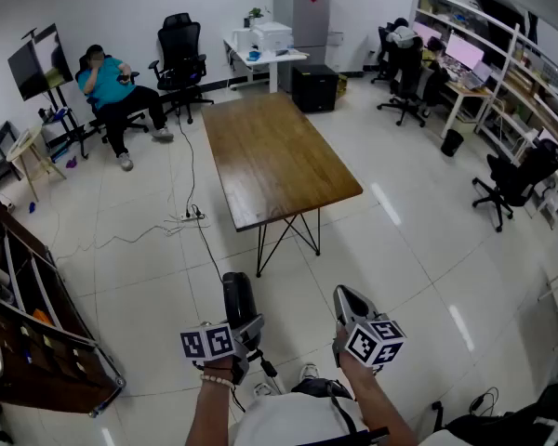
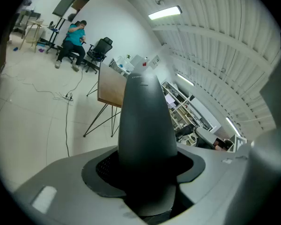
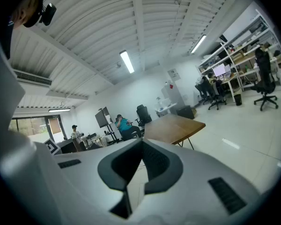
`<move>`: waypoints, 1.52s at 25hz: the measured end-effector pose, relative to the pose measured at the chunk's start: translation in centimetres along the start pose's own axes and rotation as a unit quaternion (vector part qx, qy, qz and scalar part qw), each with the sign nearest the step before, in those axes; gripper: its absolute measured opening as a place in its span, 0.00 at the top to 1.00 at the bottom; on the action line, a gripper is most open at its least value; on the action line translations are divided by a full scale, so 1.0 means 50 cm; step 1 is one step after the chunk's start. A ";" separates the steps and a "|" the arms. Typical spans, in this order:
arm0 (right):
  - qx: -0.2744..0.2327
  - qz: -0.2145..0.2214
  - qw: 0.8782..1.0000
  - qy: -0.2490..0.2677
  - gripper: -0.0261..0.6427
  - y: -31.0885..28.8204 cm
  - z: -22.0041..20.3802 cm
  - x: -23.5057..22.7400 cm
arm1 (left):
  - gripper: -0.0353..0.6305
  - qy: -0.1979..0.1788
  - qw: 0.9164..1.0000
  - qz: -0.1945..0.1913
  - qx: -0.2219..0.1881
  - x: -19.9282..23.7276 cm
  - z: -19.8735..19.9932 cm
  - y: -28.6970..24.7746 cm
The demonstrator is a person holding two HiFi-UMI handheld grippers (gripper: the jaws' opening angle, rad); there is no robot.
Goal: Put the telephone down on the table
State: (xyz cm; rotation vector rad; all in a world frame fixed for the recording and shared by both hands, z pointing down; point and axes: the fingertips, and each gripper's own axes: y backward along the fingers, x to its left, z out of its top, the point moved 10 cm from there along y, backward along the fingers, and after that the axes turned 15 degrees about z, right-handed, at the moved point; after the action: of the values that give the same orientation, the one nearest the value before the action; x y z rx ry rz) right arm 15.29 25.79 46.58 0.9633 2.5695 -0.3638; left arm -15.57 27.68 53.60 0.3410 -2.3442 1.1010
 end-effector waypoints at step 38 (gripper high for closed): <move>-0.002 0.040 0.999 -0.023 0.95 -0.309 0.070 -0.165 | 0.52 0.013 0.999 0.036 -0.014 0.078 0.258 -0.169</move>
State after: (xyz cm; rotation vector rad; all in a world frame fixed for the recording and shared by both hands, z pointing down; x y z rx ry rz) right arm 11.53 8.45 48.64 1.0413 2.4806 -0.3555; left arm -19.72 12.34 54.30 0.2319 -2.3639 1.0982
